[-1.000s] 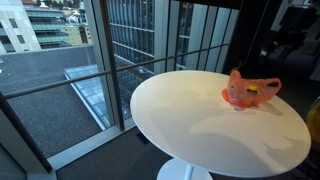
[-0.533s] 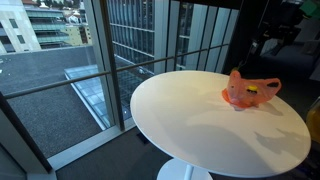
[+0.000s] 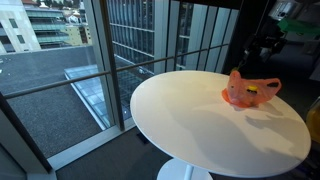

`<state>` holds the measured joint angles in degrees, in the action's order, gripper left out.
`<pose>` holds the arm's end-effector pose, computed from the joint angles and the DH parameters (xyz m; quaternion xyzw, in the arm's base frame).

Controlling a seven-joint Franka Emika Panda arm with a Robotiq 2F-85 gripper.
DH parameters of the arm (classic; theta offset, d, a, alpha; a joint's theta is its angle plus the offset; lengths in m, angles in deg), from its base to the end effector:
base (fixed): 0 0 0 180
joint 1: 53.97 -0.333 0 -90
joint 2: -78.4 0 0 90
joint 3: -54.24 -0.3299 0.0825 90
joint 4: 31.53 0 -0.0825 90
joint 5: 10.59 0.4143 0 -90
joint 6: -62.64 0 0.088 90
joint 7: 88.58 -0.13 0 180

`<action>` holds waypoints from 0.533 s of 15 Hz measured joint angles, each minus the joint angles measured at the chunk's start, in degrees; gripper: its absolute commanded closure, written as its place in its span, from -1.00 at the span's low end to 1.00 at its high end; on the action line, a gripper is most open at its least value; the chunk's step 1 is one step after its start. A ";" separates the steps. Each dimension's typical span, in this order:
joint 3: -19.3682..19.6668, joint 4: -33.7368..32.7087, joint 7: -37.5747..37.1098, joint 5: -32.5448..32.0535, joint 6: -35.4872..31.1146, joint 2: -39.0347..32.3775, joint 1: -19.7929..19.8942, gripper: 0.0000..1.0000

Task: Remove the syrup bottle from the plastic bag

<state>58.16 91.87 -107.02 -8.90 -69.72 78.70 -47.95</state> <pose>0.5721 -0.0992 0.3921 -0.9640 0.2531 -0.0796 0.0178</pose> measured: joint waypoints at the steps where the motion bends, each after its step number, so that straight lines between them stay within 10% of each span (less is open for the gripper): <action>1: 0.59 -0.76 0.00 0.00 -0.01 -1.42 0.14 -1.00; 8: 4.43 -4.12 0.00 -0.59 -0.02 -8.65 0.82 -1.00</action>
<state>62.59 87.75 -107.02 -9.49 -69.74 70.05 -47.13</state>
